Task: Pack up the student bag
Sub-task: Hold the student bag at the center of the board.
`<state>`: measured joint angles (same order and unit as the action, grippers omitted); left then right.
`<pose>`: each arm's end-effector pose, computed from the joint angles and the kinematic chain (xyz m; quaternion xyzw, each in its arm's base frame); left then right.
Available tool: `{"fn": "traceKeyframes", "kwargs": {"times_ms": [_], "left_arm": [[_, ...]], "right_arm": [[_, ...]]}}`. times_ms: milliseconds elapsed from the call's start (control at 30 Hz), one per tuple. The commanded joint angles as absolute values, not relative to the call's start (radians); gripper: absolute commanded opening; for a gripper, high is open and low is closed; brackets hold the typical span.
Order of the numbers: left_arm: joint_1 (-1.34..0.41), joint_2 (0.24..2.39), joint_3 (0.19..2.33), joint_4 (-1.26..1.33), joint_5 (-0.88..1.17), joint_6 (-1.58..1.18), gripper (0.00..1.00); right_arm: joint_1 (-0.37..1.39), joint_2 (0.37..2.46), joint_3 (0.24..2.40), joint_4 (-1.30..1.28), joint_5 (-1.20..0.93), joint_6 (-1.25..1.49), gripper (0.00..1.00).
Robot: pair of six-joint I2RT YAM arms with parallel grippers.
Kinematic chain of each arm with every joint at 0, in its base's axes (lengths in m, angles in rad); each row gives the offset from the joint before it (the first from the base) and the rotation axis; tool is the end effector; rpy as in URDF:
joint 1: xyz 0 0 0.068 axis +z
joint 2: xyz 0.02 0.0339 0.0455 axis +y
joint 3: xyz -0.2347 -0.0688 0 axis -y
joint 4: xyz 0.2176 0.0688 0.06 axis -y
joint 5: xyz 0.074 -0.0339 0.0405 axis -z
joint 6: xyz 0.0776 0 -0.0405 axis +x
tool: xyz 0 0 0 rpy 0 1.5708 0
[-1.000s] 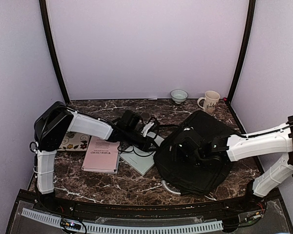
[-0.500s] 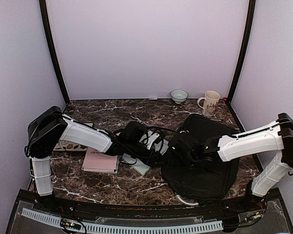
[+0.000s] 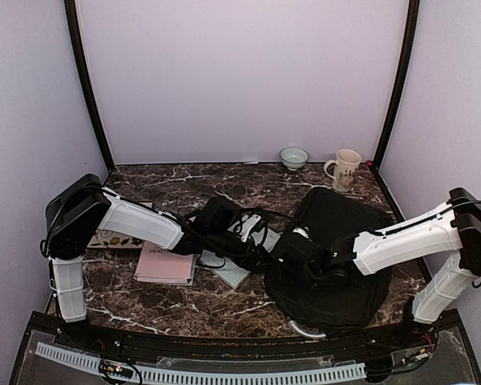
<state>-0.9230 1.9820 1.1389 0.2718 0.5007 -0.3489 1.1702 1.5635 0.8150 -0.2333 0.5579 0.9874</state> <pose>0.2255 -0.3597 0.1292 0.3546 0.7819 -0.4507 0.2444 0.1534 0.2568 0.1278 -0.0044 0.9234 0.1215 0.3641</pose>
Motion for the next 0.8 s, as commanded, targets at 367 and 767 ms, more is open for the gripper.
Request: {"fn": "traceKeyframes", "kwargs": {"times_ms": [367, 767], "left_arm": [[-0.925, 1.998, 1.121, 0.322, 0.575, -0.36, 0.55], [-0.948, 2.042, 1.158, 0.288, 0.529, -0.354, 0.59]], "right_arm": [[1.174, 1.628, 0.81, -0.227, 0.595, 1.014, 0.24], [1.169, 1.64, 0.812, -0.217, 0.593, 1.005, 0.0]]}}
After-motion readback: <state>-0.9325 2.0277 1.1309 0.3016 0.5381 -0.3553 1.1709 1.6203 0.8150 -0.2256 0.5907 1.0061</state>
